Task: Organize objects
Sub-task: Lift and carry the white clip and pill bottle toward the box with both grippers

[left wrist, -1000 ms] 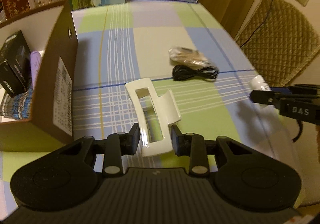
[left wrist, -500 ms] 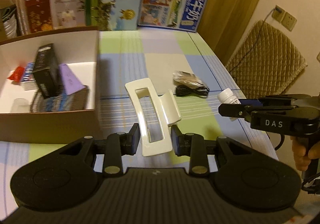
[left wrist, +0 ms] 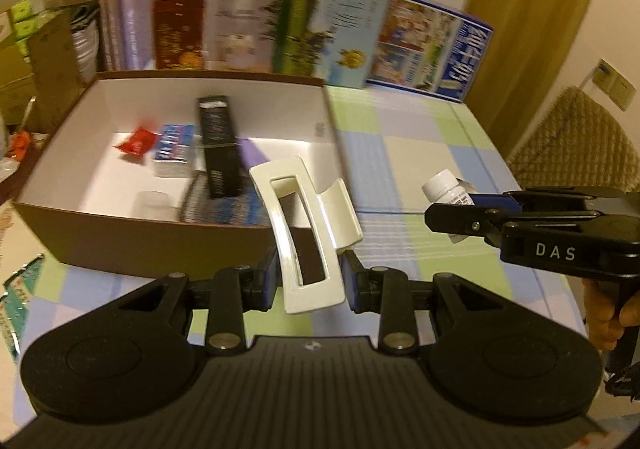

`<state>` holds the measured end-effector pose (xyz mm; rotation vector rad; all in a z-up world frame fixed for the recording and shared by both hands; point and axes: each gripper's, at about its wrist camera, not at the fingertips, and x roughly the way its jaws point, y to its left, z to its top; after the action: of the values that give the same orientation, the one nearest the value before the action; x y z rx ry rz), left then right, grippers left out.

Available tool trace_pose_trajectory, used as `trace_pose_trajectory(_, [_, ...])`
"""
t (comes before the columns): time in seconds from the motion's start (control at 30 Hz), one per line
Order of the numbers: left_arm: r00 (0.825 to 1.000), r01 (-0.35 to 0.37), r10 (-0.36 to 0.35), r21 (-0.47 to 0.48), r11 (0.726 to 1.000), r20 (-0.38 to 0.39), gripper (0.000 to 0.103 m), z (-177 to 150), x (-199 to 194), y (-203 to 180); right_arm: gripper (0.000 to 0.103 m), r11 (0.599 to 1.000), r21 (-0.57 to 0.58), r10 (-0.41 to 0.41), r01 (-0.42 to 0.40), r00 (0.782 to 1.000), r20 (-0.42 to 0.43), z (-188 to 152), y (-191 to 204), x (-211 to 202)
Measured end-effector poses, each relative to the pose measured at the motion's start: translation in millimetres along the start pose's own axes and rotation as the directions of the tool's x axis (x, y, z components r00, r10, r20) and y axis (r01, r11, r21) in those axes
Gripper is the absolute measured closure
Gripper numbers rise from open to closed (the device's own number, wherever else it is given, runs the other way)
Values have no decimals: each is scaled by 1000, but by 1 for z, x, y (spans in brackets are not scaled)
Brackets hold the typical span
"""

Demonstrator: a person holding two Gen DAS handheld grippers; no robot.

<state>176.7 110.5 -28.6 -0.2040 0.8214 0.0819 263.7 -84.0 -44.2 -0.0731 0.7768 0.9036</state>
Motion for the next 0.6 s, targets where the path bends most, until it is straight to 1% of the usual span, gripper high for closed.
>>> trace_pose_trajectory(0.2, [998,-60,60,-14,998,26,75,17,-7,46,79,998,-41,48,-47,999,8,25,37,41])
trace_pose_trajectory(0.37, [993,-107,107,-12,994,40,75,38,-2,81,79,996,-53,67,-67,998,2,44,58,77])
trace_pose_trajectory(0.6, [988,-154,154,7,988,31,75,66,18,125,79,997,-53,47,-48,999,-12,63,74,123])
